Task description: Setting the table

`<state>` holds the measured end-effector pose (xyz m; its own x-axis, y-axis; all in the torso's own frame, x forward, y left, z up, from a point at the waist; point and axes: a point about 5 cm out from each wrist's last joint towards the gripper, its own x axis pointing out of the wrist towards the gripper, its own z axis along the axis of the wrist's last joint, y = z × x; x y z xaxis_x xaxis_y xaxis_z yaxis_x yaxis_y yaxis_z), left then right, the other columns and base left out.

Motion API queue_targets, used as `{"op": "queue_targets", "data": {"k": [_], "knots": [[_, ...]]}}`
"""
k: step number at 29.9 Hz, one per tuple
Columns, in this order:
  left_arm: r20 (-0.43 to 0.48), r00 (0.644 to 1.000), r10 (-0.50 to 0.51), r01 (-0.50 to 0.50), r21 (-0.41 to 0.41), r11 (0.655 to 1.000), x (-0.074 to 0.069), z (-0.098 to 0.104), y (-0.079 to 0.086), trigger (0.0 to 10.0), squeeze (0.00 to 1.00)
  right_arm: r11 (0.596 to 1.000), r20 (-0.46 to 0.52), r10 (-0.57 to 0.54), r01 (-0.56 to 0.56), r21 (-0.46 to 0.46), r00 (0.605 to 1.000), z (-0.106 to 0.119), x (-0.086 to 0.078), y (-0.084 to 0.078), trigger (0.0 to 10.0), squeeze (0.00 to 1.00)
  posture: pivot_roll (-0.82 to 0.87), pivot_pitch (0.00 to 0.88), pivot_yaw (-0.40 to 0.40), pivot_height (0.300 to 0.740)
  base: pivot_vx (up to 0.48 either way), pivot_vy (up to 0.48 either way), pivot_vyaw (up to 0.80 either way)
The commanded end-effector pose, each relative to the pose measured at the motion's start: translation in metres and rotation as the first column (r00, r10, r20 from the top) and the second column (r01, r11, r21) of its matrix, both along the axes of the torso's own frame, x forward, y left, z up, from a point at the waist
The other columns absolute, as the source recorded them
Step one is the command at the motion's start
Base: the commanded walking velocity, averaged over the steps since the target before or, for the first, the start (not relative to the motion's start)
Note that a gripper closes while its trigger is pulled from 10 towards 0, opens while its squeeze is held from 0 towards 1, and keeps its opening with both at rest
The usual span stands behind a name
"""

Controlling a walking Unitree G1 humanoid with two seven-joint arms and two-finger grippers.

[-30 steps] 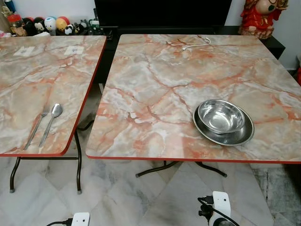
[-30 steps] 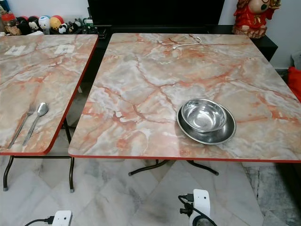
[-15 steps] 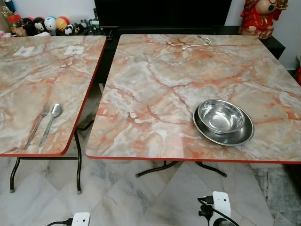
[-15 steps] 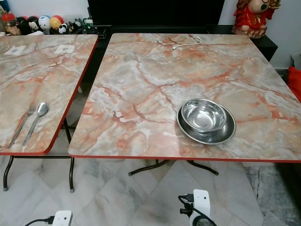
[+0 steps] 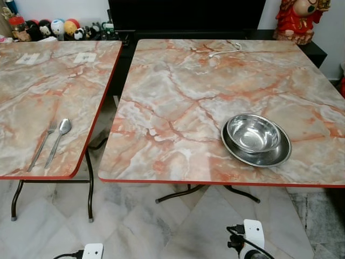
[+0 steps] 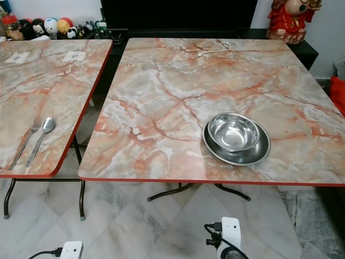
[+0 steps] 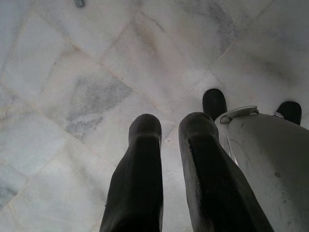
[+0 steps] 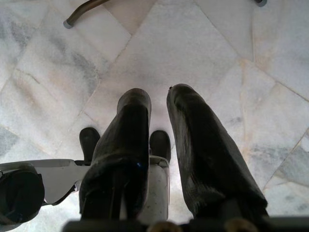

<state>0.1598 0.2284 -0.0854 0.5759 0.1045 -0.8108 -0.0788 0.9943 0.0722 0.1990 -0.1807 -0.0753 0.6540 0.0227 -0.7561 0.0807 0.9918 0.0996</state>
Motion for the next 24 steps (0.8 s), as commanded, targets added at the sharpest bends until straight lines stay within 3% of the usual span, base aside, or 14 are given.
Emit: {"op": "queue_targets", "data": {"k": [1, 24], "knots": [[-0.02, 1.0, 0.019, -0.019, -0.007, 1.0, -0.0049, -0.0025, -0.0007, 10.0, 0.0, 1.0, -0.018, -0.013, 0.014, 0.006, 1.0, -0.0028, -0.0052, -0.0006, 10.0, 0.0, -0.08, 0.083, 0.025, 0.74, 0.0, 0.382, 0.0], [-0.015, 1.0, 0.024, -0.024, -0.008, 1.0, -0.0043, -0.0024, -0.0013, 10.0, 0.0, 1.0, -0.004, 0.0, 0.0, 0.002, 1.0, -0.001, -0.0021, -0.0009, 10.0, 0.0, -0.08, 0.075, 0.02, 0.74, 0.0, 0.428, 0.0]]}}
